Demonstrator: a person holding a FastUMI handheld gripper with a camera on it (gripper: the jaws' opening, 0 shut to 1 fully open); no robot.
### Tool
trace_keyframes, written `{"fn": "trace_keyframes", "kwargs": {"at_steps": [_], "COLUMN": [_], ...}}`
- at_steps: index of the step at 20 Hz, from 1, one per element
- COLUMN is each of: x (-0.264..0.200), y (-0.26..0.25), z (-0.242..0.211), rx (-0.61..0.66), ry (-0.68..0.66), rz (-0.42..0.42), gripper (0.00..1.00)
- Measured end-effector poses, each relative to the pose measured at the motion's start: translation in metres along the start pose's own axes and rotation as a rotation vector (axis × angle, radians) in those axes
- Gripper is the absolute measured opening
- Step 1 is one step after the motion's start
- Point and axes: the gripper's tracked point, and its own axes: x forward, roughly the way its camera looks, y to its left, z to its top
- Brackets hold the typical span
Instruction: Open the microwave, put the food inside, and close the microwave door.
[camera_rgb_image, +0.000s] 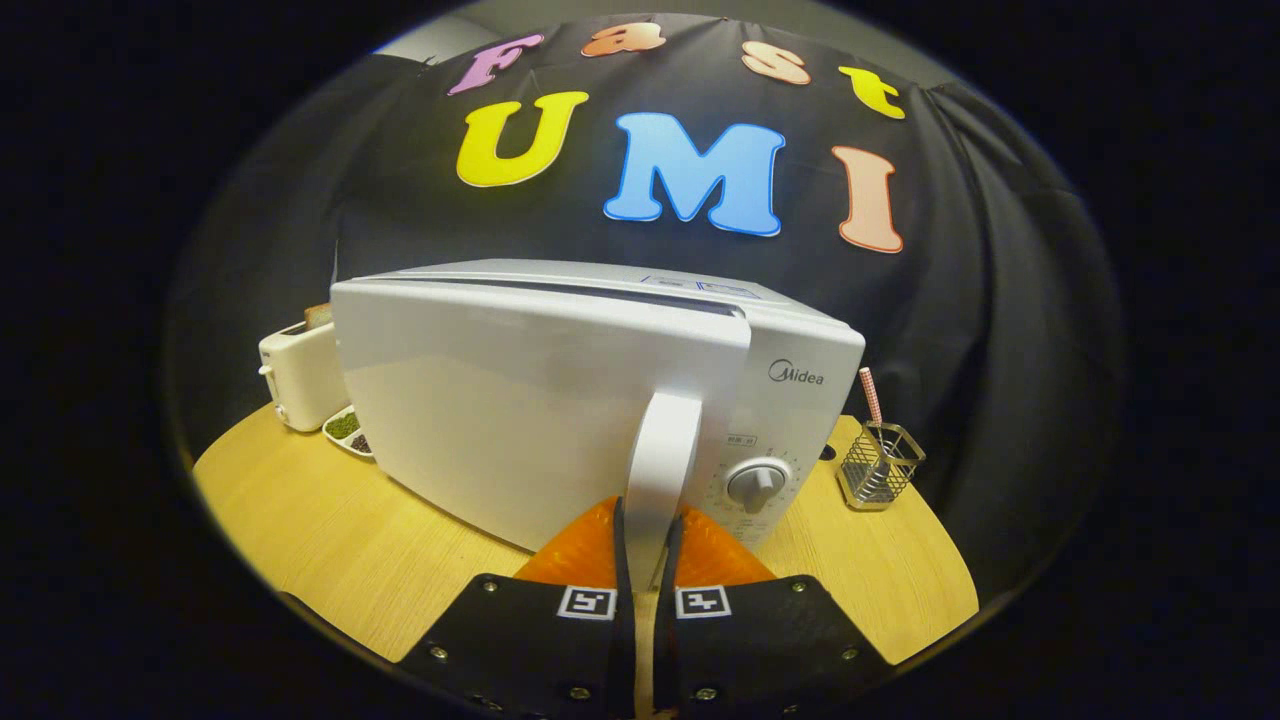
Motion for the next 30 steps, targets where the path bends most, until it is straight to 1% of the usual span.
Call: {"fn": "trace_keyframes", "kwargs": {"at_steps": [3, 7, 11, 16, 25, 30], "x": [-0.015, -0.047, -0.070, -0.092, -0.123, -0.139], "y": [0.010, 0.033, 0.056, 0.080, 0.126, 0.160], "z": [-0.007, -0.017, -0.026, -0.031, -0.039, -0.042], "rx": [0.039, 0.022, 0.010, 0.017, 0.032, 0.036], "ry": [0.053, 0.099, 0.119, 0.149, 0.144, 0.132], "rz": [0.039, 0.104, 0.138, 0.157, 0.166, 0.196], "gripper": [0.08, 0.07, 0.08, 0.08, 0.09, 0.10]}}
